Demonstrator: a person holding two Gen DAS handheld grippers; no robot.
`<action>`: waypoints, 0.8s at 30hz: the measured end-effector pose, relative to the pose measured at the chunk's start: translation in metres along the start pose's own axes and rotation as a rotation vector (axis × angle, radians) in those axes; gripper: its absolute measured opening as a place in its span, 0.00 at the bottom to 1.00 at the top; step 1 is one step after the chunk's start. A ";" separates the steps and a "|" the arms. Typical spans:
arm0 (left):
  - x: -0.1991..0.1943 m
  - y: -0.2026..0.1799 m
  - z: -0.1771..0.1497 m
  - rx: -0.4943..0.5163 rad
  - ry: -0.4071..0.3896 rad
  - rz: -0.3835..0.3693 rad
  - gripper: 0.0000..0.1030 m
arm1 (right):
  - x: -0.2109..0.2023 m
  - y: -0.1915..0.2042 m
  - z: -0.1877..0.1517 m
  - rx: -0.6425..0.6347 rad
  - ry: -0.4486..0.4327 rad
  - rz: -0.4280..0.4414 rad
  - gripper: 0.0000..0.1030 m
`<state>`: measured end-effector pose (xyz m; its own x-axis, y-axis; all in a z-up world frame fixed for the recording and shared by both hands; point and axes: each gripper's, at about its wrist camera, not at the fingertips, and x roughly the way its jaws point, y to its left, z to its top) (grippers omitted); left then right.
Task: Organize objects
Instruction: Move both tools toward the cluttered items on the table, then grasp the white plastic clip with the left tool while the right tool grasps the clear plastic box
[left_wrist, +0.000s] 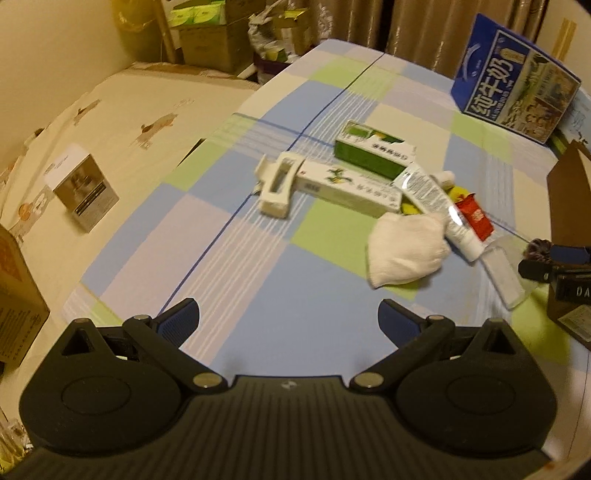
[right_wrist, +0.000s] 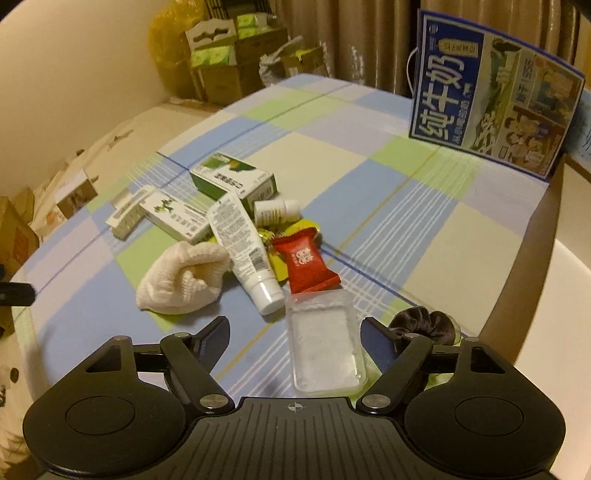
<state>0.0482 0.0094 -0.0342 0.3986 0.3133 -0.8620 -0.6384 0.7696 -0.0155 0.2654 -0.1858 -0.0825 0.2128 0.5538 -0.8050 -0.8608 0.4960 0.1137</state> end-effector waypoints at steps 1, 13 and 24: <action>0.002 0.004 0.001 -0.001 0.004 -0.001 0.99 | 0.003 -0.002 0.001 0.003 0.007 -0.001 0.73; 0.051 0.036 0.048 0.118 0.033 -0.077 0.99 | 0.049 -0.001 0.009 0.072 0.107 -0.113 0.66; 0.101 0.046 0.095 0.254 0.033 -0.165 0.98 | 0.058 0.010 -0.003 0.194 0.116 -0.205 0.51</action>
<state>0.1219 0.1289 -0.0735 0.4588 0.1570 -0.8746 -0.3802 0.9243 -0.0336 0.2674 -0.1509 -0.1301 0.3089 0.3545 -0.8826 -0.6988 0.7140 0.0422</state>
